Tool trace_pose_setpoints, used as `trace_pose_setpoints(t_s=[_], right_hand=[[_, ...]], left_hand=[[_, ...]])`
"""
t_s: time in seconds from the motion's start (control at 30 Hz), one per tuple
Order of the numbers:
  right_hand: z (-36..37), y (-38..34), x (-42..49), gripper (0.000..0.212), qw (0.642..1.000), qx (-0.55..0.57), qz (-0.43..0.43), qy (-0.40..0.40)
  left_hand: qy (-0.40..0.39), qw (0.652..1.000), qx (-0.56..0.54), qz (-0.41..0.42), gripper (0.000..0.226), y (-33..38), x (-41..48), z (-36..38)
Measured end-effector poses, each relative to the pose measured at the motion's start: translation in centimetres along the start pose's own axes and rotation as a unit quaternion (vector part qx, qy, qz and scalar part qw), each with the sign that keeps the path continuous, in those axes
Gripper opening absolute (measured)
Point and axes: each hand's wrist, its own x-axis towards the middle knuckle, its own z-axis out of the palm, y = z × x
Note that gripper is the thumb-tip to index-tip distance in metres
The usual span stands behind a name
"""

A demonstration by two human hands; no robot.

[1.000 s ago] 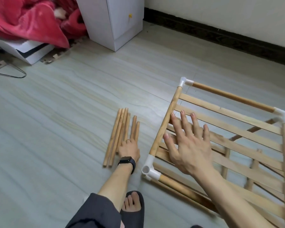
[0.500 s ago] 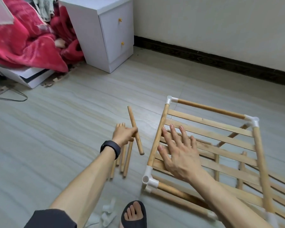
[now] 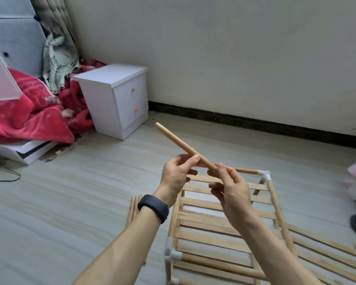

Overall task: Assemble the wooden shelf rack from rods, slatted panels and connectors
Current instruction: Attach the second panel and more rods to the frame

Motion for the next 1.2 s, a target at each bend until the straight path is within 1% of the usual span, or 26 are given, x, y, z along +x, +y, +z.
trace_pose_setpoints(t_s=[0.03,0.1,0.17,0.2,0.23,0.27,0.33,0.37,0.4,0.47,0.57,0.63,0.8,0.9,1.0,1.1,1.2], right_hand=[[-0.5,-0.3,-0.1,0.030,0.997,0.058,0.049,0.015],[-1.5,-0.7,-0.2,0.029,0.975,0.174,0.127,0.049],[-2.3,-0.9,0.0,0.028,0.956,0.236,0.144,0.095],[-2.7,-0.9,0.2,0.028,0.952,0.247,0.139,0.118],[-3.0,-1.0,0.4,0.028,0.948,0.252,0.133,0.142],[-3.3,-1.0,0.8,0.028,0.944,0.254,0.127,0.166],[-3.9,-1.2,1.5,0.025,0.940,0.250,0.109,0.204],[-4.0,-1.5,2.0,0.020,0.941,0.243,0.095,0.215],[-4.0,-1.7,2.5,0.015,0.944,0.232,0.077,0.221],[-3.8,-2.3,3.6,0.013,0.955,0.193,0.035,0.221],[-3.6,-2.1,5.3,0.015,0.974,0.103,-0.036,0.199],[-3.7,-1.2,6.0,0.014,0.978,0.053,-0.085,0.185],[-2.4,0.8,8.0,0.009,0.972,-0.070,-0.177,0.139],[-0.7,0.9,9.8,0.008,0.965,-0.125,-0.207,0.103],[0.4,0.8,11.1,0.011,0.943,-0.215,-0.237,0.091],[1.2,0.0,12.1,0.011,0.906,-0.306,-0.283,0.070],[2.7,-0.8,12.7,0.012,0.882,-0.351,-0.313,0.035]], left_hand=[[-0.001,1.000,0.009,0.021,0.027,0.1,-0.2,0.8],[-0.022,0.998,0.037,0.056,0.019,0.0,-0.4,2.2],[-0.044,0.990,0.113,0.069,0.012,-0.8,-0.2,3.1],[-0.042,0.981,0.179,0.070,0.013,-1.5,0.0,3.3],[-0.032,0.961,0.266,0.066,0.017,-2.4,0.5,3.2],[-0.023,0.930,0.362,0.058,0.024,-3.5,0.9,2.8],[-0.016,0.849,0.526,0.040,0.047,-6.0,1.9,1.6],[-0.016,0.817,0.575,0.036,0.058,-7.5,2.4,1.0],[-0.021,0.795,0.605,0.034,0.067,-8.8,2.9,0.4],[-0.049,0.771,0.634,0.015,0.079,-11.2,3.7,-0.2],[-0.052,0.765,0.642,0.005,0.082,-13.8,4.8,-0.6],[-0.047,0.750,0.659,0.017,0.082,-14.4,5.5,-0.6],[-0.040,0.741,0.670,0.038,0.082,-15.2,6.3,-0.4],[-0.044,0.736,0.675,0.038,0.083,-15.7,6.4,-0.5],[-0.040,0.737,0.674,0.033,0.083,-15.7,6.4,-0.4],[-0.038,0.743,0.668,0.037,0.083,-15.8,6.2,-0.3],[-0.035,0.741,0.669,0.043,0.082,-15.9,6.1,-0.3]])
